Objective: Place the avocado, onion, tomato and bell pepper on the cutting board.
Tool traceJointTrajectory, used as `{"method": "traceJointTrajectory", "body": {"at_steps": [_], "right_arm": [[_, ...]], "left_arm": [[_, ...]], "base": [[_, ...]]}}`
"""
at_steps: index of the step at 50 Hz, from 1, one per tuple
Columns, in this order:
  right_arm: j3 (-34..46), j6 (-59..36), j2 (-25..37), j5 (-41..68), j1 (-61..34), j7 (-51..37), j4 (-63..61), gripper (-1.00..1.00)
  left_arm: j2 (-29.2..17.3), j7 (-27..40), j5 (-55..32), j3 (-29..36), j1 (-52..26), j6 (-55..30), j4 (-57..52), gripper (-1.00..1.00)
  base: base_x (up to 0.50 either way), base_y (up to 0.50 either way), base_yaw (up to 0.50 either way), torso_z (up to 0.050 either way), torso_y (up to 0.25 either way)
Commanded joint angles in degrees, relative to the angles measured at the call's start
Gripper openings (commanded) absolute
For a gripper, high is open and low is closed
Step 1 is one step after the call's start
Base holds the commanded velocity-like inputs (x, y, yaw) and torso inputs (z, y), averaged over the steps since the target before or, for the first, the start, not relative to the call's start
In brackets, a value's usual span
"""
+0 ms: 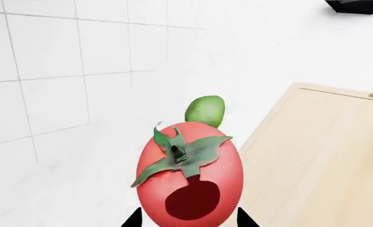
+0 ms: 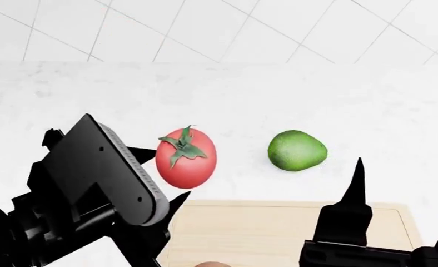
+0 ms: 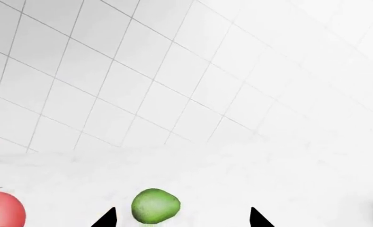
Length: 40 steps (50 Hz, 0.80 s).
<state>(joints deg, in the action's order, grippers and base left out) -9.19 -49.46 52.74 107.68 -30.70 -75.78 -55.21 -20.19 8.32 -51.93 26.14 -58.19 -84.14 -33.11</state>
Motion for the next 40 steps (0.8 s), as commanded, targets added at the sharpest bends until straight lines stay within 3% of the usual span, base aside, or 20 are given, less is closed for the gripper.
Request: {"method": "traceJointTrajectory", "body": {"at_steps": [1, 26, 27, 40], "right_arm": [[-2.5, 1.2, 1.3, 2.0, 2.4, -0.5, -1.1, 1.00], [-3.9, 1.4, 1.8, 3.4, 4.1, -1.0, -1.4, 1.00], [-3.9, 1.5, 1.8, 3.5, 4.1, -1.1, -1.5, 1.00], [-3.8, 1.6, 1.9, 4.0, 3.7, -1.6, -1.5, 1.00]], "left_arm": [[-2.2, -0.4, -2.0, 2.7, 4.9, 1.0, 0.3, -1.00], [-4.3, -0.8, -2.7, 6.5, 8.5, 4.2, 1.5, -1.00], [-4.3, -0.6, -2.8, 6.5, 8.5, 4.1, 1.4, 1.00], [-4.6, 0.8, -4.7, 5.3, 7.6, 3.9, 0.9, 1.00]], "base": [[0.00, 0.00, 0.00, 0.000, 0.000], [0.00, 0.00, 0.00, 0.000, 0.000], [0.00, 0.00, 0.00, 0.000, 0.000], [0.00, 0.00, 0.00, 0.000, 0.000]]}}
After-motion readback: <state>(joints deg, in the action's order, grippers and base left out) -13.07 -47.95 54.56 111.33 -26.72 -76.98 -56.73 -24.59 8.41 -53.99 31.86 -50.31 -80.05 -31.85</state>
